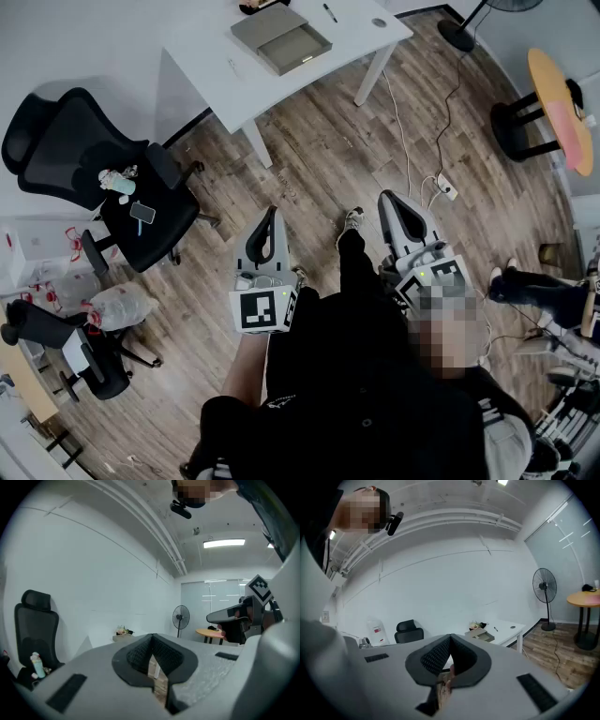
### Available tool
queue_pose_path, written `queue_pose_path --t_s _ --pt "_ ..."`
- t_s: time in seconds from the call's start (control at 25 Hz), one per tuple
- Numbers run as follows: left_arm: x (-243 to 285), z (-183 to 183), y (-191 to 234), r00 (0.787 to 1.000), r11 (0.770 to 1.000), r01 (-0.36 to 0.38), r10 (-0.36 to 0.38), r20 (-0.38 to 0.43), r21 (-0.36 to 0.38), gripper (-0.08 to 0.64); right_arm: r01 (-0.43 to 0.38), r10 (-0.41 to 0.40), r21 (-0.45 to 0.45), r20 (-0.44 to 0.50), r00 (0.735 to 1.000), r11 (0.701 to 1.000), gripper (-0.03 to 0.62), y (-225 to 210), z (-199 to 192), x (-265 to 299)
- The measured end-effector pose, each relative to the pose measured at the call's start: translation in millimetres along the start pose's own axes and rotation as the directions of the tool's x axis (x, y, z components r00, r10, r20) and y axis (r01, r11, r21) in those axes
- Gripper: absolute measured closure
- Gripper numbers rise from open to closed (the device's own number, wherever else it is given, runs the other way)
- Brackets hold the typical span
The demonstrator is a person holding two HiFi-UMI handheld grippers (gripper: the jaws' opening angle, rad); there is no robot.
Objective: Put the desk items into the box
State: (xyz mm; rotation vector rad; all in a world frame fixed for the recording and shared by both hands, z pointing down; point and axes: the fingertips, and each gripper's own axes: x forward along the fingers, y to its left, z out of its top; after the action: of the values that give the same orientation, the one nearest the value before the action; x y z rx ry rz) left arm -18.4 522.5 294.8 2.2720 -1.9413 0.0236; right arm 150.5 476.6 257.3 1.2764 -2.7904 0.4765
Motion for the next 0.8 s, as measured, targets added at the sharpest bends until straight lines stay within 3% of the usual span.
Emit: queue_pose_path --t_s 0.12,0.32,0.48,0.6,0.8 --pt "-30.0 2.1 -4.6 0.999 1.000 0.023 -0.023 0.035 -0.015 0.552 0.014 -0.014 -0.030 0.014 1.000 0.999 0.594 23.2 -2.7 -24.3" --pt "-47.9 13.9 -18.6 0.998 1.000 0.012 -0.013 0.064 0.029 0.552 0.021 -0.021 -0.004 0.003 1.000 1.000 0.594 29.2 -5.9 -48.8" --pt "-46.0 17.7 -22.2 0.997 1.000 -0.005 0.007 0.079 -0.015 0.552 0.020 -0.020 -0.017 0.020 1.000 1.000 0.594 25.9 -2.7 -53.7" --pt "-37.2 7.2 -32.7 0.998 0.999 -0.020 0.022 0.053 -0.036 0.552 0.015 -0.015 0.015 0.020 1.000 1.000 0.594 13.0 -8.8 -60.2" --pt "-11.1 17.7 -81.4 0.997 1.000 0.000 -0.003 0.077 0.029 0.552 0.031 -0.032 0.040 0.013 0.999 0.999 0.594 -35.9 -6.9 -77.6"
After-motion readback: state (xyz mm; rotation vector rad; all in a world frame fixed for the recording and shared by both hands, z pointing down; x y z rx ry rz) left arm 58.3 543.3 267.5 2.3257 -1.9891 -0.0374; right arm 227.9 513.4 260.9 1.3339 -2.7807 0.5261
